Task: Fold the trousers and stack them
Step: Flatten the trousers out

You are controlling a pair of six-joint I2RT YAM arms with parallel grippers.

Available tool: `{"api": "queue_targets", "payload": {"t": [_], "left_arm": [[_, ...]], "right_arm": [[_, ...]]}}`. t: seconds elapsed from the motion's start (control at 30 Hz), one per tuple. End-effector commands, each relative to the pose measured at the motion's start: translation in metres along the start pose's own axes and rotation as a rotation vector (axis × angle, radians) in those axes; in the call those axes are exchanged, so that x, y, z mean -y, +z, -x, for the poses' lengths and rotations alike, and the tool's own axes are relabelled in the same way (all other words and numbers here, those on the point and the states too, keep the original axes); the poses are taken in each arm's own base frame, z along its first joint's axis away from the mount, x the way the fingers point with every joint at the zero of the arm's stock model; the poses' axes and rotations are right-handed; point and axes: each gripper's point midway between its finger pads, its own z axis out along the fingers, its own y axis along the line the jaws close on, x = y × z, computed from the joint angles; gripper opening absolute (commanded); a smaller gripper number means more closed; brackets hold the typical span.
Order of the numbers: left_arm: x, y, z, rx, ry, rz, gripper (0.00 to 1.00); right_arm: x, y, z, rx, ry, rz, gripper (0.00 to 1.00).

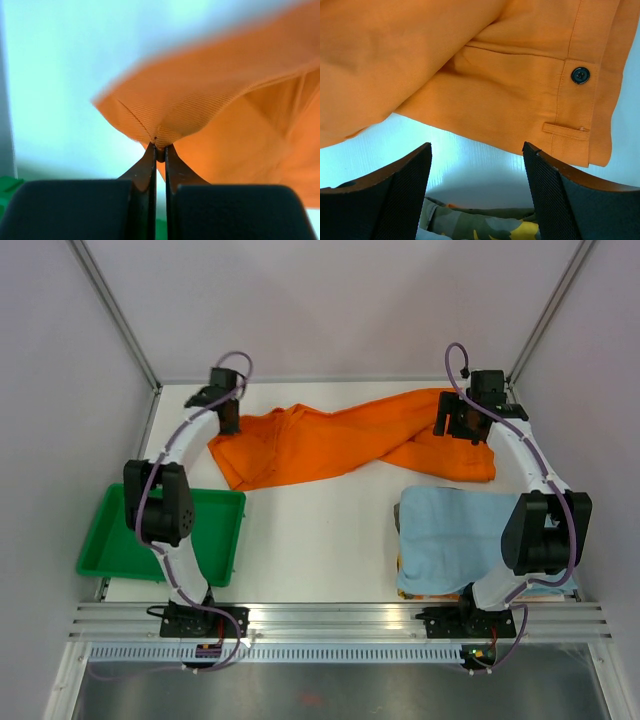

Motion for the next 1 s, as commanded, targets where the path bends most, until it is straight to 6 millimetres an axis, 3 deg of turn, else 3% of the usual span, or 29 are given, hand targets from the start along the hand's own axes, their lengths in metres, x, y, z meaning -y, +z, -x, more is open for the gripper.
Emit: {"api": "queue_targets", "payload": {"t": [0.0,0.03,0.07,0.1,0.13,0.17,0.2,0.23,0.3,0.37,0.4,0.43,0.47,0.5,0.53,0.57,0.6,0.63,0.7,0.73,0.77,0.8,0.83,0.87,0.9,0.97], "left_arm": [[-0.090,-0.079,0.119,0.359,-0.349,-0.040,0.02],[-0.112,-0.095,0.142,0.432,-0.397,-0.041,0.02],[-0.133,-0.097,0.151,0.466,-0.434,-0.023,0.02],[-0.141,-0.090,0.161,0.487,-0.446,-0.009,0.02],[-0.151,-0.100,0.181,0.538,-0.452,-0.002,0.02],[-0.157,-0.095,0.186,0.536,-0.464,0.004,0.06],[-0.162,-0.091,0.190,0.523,-0.481,0.028,0.19],[-0.161,-0.074,0.188,0.455,-0.483,0.036,0.61],[-0.165,-0.059,0.176,0.374,-0.556,0.091,0.88],[-0.166,-0.049,0.153,0.301,-0.583,0.139,0.99],[-0.170,-0.049,0.146,0.297,-0.606,0.169,1.00],[-0.166,-0.036,0.123,0.245,-0.605,0.191,1.00],[-0.174,-0.060,0.131,0.315,-0.650,0.198,1.00],[-0.173,-0.064,0.126,0.327,-0.657,0.194,1.00],[-0.166,-0.056,0.107,0.294,-0.653,0.189,1.00],[-0.168,-0.080,0.117,0.369,-0.684,0.161,1.00],[-0.156,-0.083,0.117,0.377,-0.678,0.085,1.00],[-0.142,-0.076,0.104,0.346,-0.670,0.035,1.00],[-0.112,-0.086,0.110,0.377,-0.626,-0.102,0.99],[-0.087,-0.084,0.107,0.356,-0.579,-0.149,0.99],[-0.075,-0.082,0.106,0.342,-0.531,-0.164,0.99],[-0.059,-0.064,0.095,0.273,-0.486,-0.161,0.99],[-0.047,-0.064,0.101,0.268,-0.445,-0.167,0.99],[-0.019,-0.061,0.099,0.241,-0.374,-0.177,0.99],[-0.010,-0.037,0.084,0.163,-0.330,-0.125,1.00],[0.011,-0.032,0.091,0.160,-0.271,-0.104,1.00]], "right_arm": [[-0.002,0.002,0.009,0.038,0.015,0.001,0.80],[-0.002,0.003,0.009,0.038,0.016,0.001,0.80],[-0.002,0.004,0.010,0.041,0.018,0.003,0.80],[-0.003,0.007,0.010,0.039,0.024,0.006,0.80],[-0.004,0.009,0.009,0.035,0.027,0.010,0.80],[-0.006,0.011,0.010,0.037,0.033,0.023,0.80],[-0.008,0.015,0.007,0.024,0.038,0.031,0.80],[-0.010,0.016,0.007,0.022,0.047,0.041,0.80],[-0.012,0.017,0.005,0.015,0.050,0.050,0.80],[-0.010,0.017,0.001,0.012,0.049,0.045,0.80],[-0.009,0.014,0.002,0.017,0.049,0.040,0.80],[-0.009,0.014,0.002,0.018,0.045,0.036,0.81],[-0.008,0.012,0.002,0.014,0.036,0.033,0.81],[-0.007,0.013,0.001,0.011,0.033,0.031,0.81],[-0.007,0.012,0.002,0.010,0.028,0.030,0.81],[-0.008,0.012,0.003,0.016,0.029,0.033,0.81],[-0.009,0.012,0.003,0.013,0.029,0.037,0.81],[-0.011,0.013,0.002,0.011,0.035,0.049,0.81],[-0.013,0.017,0.001,0.011,0.047,0.060,0.81],[-0.013,0.019,-0.001,0.004,0.051,0.062,0.81],[-0.014,0.020,-0.003,-0.002,0.049,0.062,0.81],[-0.024,0.023,-0.008,-0.015,0.032,0.074,0.81],[-0.025,0.024,-0.010,-0.022,0.028,0.071,0.81],[-0.027,0.025,-0.012,-0.029,0.023,0.069,0.81],[-0.028,0.026,-0.013,-0.029,0.019,0.068,0.81],[-0.029,0.026,-0.015,-0.030,0.017,0.068,0.81]]}}
